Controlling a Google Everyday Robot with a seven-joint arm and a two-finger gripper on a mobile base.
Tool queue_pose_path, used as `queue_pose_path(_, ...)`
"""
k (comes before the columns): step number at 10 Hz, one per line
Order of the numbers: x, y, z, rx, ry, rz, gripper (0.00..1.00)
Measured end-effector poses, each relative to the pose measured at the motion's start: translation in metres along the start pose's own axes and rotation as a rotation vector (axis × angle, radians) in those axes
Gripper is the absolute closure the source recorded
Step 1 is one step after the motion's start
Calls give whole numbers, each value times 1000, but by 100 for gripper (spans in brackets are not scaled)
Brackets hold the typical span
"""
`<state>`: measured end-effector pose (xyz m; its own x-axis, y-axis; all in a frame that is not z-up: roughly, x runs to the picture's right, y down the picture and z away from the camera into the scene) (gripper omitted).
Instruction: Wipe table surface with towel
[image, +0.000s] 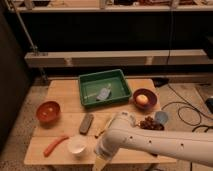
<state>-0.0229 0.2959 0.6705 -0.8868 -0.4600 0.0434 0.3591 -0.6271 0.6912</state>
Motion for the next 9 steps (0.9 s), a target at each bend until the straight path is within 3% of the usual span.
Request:
queue_pose_path(2,-2,-1,16,-120,-64,-112,20)
queue_pose_path(3,-2,-1,22,-153,-72,-149,20)
queue_pose_path(9,-16,21,37,-159,12,-206,20)
